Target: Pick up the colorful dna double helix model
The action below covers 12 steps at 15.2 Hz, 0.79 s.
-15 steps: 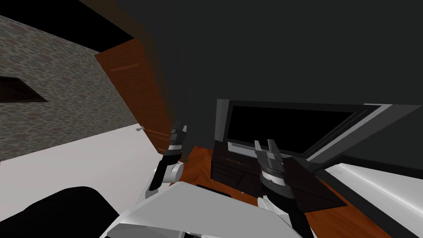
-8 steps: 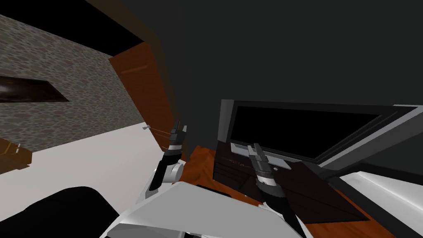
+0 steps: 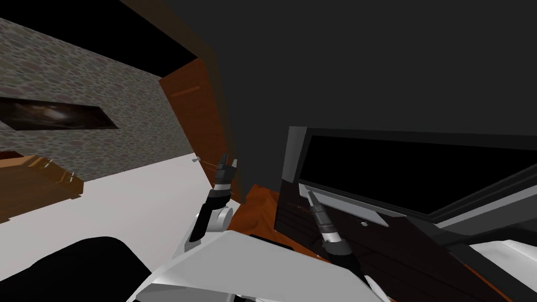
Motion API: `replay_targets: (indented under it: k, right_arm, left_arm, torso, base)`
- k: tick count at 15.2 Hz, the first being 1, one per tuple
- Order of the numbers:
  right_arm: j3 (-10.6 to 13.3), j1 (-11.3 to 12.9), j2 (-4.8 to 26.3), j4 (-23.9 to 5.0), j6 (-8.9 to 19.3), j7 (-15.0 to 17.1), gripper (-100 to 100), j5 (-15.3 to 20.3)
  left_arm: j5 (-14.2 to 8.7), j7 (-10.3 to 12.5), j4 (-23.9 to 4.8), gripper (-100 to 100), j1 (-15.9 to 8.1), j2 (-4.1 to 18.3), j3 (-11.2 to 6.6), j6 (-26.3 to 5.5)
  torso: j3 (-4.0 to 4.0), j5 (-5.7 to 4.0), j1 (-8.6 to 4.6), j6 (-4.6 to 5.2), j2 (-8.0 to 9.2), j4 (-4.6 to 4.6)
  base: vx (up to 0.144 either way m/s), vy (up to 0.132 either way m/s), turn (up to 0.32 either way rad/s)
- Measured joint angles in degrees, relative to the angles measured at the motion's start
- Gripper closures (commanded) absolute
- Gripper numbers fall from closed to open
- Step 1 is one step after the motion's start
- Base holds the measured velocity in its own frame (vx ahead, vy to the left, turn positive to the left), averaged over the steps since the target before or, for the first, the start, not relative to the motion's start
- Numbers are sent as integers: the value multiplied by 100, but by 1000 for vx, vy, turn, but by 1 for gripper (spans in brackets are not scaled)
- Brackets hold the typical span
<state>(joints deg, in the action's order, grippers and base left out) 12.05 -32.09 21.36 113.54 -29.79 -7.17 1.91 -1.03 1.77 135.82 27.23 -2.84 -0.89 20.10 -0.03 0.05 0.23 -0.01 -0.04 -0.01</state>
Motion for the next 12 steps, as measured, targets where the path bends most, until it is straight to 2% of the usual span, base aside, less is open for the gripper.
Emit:
replay_targets:
  k: [5,12]
  right_arm:
    - [295,40,347,-579,98,-209,-100,295]
    - [535,35,882,-1316,140,-378,-100,574]
  left_arm:
    - [0,0,0,0,0,0,0,0]
    - [0,0,0,0,0,0,0,0]
  torso:
    - [1,1,3,0,2,0]
    - [1,-1,-6,2,2,0]
  base:
    - [7,54,116]
    - [15,48,106]
